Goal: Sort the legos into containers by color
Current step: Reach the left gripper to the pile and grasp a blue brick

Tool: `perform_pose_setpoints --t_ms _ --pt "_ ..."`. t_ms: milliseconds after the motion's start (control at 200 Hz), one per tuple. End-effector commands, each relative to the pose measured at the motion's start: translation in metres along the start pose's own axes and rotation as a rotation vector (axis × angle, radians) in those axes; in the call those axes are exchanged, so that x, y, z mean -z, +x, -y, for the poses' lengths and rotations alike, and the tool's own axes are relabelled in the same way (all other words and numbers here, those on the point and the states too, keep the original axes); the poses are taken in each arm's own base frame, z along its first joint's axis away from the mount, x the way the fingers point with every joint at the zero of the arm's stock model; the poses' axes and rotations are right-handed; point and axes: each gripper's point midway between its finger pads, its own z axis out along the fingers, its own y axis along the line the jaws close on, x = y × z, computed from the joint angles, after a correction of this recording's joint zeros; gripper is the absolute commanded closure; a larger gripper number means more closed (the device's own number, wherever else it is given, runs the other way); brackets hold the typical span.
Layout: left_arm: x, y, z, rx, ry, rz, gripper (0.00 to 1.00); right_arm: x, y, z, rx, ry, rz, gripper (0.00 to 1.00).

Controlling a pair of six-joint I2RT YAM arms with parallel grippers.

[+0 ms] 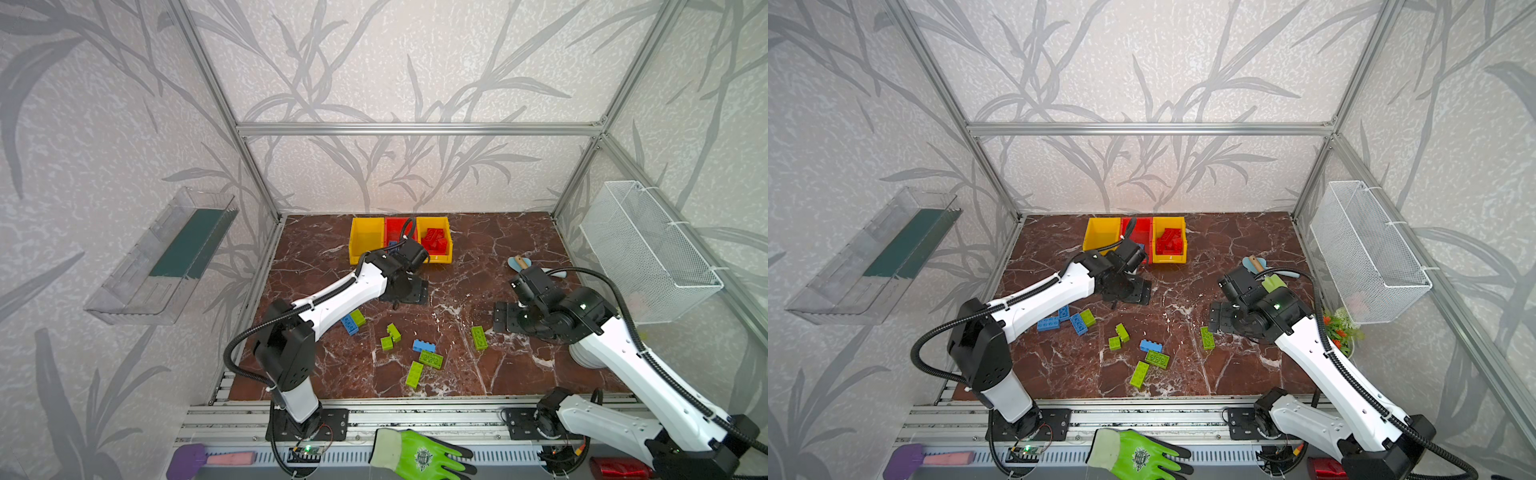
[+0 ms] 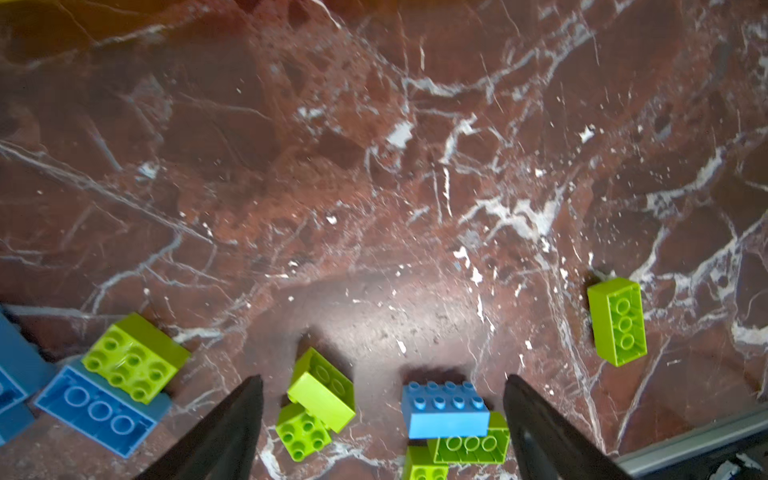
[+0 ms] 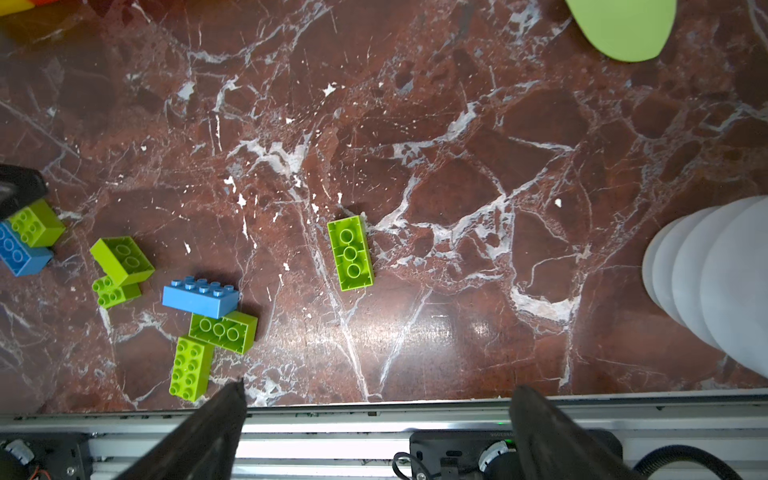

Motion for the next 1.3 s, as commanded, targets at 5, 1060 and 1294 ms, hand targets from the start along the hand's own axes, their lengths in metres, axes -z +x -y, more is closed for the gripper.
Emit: perform_pose_setpoints --t_ms 5,1060,1294 --pt "0.008 0.02 0.007 0.058 -0.056 0.041 0.1 0.007 0.019 0.002 0.063 -0.056 -0.024 0.01" --pt "-0.077 0.119 0.04 -0.078 -0.239 -0.071 0.09 0.02 0.061 0.028 0.141 -0.137 0.018 0.01" --pt "-0.088 0.12 0.037 -0.086 -0.226 -0.082 0.11 0.019 0.067 0.034 0.134 -0.127 0.011 0.01"
